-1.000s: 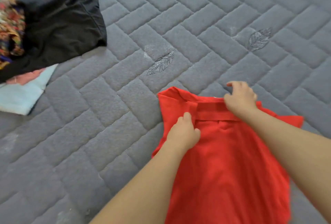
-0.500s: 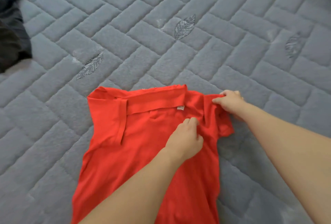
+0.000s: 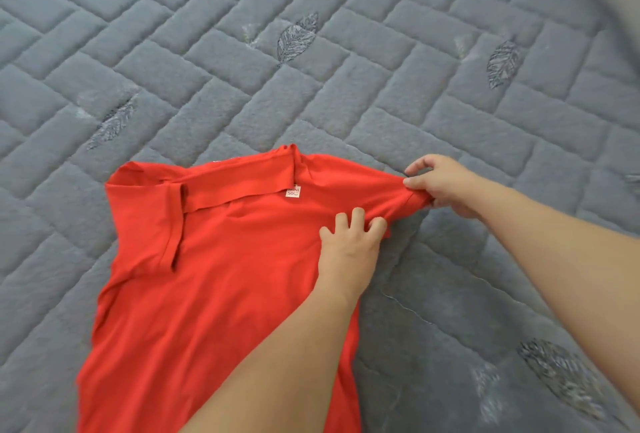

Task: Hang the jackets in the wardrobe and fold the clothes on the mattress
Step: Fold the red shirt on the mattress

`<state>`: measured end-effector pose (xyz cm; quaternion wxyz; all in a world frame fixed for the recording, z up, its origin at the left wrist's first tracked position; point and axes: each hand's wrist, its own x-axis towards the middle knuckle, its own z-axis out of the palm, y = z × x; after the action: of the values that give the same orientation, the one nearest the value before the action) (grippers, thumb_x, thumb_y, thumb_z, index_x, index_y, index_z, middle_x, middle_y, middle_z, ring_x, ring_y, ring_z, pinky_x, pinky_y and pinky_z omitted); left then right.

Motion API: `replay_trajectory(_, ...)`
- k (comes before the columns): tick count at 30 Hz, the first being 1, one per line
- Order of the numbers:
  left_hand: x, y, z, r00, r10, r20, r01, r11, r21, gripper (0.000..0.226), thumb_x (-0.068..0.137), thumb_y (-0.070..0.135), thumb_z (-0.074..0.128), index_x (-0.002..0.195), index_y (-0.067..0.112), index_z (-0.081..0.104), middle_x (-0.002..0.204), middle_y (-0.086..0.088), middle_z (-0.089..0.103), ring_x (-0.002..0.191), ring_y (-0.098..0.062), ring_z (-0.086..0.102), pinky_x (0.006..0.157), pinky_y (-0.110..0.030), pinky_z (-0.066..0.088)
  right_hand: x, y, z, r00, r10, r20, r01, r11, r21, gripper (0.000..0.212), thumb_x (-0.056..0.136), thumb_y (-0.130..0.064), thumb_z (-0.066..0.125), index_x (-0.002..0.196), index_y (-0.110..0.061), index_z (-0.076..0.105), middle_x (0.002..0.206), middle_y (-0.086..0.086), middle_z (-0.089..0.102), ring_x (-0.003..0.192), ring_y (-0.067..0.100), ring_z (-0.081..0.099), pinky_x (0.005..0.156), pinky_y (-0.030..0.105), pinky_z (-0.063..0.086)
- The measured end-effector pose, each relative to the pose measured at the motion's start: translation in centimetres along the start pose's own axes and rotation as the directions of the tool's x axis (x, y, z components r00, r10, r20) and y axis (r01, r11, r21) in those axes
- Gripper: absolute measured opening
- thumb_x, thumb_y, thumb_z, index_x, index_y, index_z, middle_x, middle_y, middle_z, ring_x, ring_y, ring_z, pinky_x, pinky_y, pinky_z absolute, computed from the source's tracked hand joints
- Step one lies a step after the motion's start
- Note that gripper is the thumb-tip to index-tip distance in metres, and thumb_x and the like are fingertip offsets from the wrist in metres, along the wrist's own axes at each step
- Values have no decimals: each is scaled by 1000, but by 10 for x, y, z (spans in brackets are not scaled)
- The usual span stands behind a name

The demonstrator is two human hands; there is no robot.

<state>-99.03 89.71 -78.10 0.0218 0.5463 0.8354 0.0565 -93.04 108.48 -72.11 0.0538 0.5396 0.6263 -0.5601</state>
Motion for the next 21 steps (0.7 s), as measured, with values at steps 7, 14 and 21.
replay_trajectory(7,-16,-16,-36,861,-457,223,409,362,-838,13,88,16,50,76,17,45,64,7,42,61,-13,37,60,-36,33,-14,-57,27,994,5,112,-31,971,237,14,94,-9,59,87,-20,55,75,3,58,56,12,56,55,26,51)
replay_trajectory(14,-45,-66,-58,371,-354,858,606,-608,-513,26,97,37,40,111,21,54,97,-3,59,85,-20,57,75,-35,43,-46,-69,122,977,-59,203,83,990,-112,37,94,-12,56,127,4,58,111,20,67,83,20,52,61,18,39)
replay_trajectory(21,-148,-132,-53,323,-802,503,910,116,-398,32,89,27,52,117,12,56,122,-17,57,113,-35,53,99,-42,43,-124,38,215,962,52,-268,-144,930,-339,78,81,-32,67,146,-18,27,146,12,32,135,35,35,108,44,33)
